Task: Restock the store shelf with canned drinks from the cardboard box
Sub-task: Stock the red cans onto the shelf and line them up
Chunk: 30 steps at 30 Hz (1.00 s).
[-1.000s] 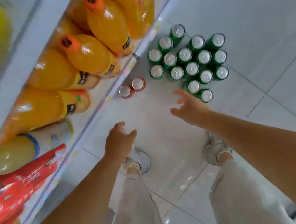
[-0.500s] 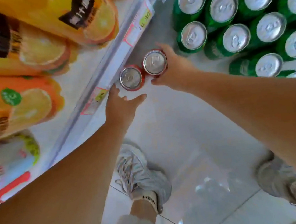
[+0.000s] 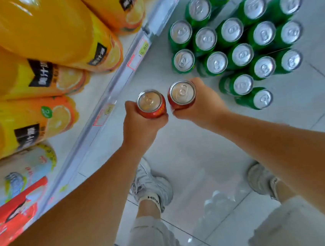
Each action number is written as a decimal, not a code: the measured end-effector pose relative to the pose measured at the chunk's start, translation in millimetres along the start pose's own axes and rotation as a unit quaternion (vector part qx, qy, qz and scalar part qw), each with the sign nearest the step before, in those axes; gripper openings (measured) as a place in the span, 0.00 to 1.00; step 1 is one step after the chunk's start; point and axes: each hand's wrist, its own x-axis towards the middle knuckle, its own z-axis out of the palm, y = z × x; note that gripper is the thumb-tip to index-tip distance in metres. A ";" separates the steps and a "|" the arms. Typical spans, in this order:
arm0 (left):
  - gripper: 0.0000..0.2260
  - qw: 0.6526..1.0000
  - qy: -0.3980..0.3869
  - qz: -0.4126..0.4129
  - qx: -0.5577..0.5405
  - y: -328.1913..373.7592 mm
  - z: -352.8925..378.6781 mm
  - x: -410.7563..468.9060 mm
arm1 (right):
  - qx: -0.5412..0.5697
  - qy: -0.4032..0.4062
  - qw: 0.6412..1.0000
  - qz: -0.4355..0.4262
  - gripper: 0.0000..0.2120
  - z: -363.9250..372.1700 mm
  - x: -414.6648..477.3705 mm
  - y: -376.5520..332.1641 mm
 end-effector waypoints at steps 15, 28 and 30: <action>0.26 0.971 0.025 0.181 -0.152 305.9 -248.8 -366.0 | 0.064 -0.001 0.986 -0.156 0.14 -300.3 -358.0 -270.8; 0.21 0.828 0.303 0.402 -0.247 388.4 -471.8 -602.4 | 0.162 0.035 0.870 -0.465 0.26 -377.8 -590.6 -496.6; 0.20 0.806 0.342 0.411 -0.253 382.8 -497.0 -619.4 | 0.163 0.024 0.851 -0.498 0.24 -376.2 -611.6 -522.7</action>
